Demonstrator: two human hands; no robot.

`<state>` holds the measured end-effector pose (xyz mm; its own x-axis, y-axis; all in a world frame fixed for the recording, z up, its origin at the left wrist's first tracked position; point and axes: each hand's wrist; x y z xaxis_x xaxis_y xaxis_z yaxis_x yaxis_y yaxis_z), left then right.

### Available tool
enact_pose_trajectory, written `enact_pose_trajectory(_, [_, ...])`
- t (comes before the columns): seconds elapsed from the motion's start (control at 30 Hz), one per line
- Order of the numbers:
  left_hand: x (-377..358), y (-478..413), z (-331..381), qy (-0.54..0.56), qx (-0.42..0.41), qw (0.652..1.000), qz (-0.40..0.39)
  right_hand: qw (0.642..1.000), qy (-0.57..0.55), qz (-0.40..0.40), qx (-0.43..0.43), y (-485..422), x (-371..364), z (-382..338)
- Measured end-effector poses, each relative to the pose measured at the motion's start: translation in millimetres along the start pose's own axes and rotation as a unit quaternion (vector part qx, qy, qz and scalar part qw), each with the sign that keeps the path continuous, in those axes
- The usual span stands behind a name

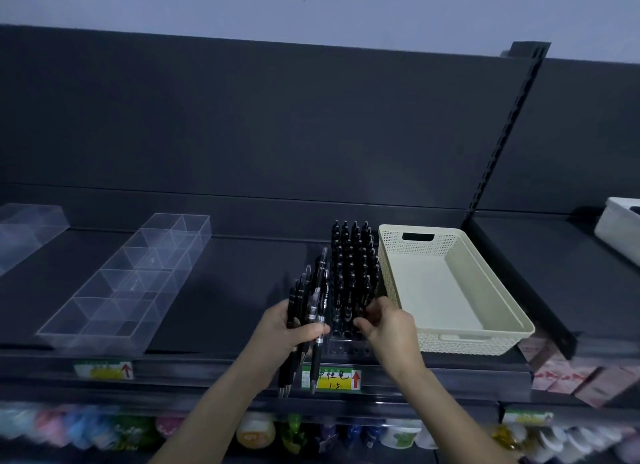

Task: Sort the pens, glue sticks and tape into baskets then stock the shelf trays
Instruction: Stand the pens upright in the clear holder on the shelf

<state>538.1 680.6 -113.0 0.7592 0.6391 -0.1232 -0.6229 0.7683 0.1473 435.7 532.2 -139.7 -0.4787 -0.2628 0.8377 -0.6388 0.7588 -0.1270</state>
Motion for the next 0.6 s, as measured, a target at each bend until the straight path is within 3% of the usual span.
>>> enact_pose_trajectory(0.13, [0, 0, 3, -0.003, -0.002, 1.0, -0.013, 0.991, -0.13, 0.035, 0.015, 10, 19, -13])
enact_pose_trajectory(0.37, [-7, -5, 3, -0.015, -0.017, 0.997, -0.068, 0.954, -0.27, -0.125, 0.036, 19, 34, -40])
enact_pose_trajectory(0.47, [-9, -5, 4, -0.006, -0.006, 0.999, -0.049, 0.965, -0.243, -0.097, 0.026, 18, 38, -36])
enact_pose_trajectory(0.6, [2, -5, -1, -0.03, 0.001, 1.0, -0.01, 0.984, -0.171, 0.043, 0.009, 2, 60, -13])
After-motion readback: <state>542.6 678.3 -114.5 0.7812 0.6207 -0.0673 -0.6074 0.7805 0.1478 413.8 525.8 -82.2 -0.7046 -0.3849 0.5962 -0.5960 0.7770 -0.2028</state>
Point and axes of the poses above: each hand's wrist, its own y-axis away from the middle knuckle, its own x-axis out of the back of the hand, z = x × y, and after that the axes turned 9 degrees about y, right-handed
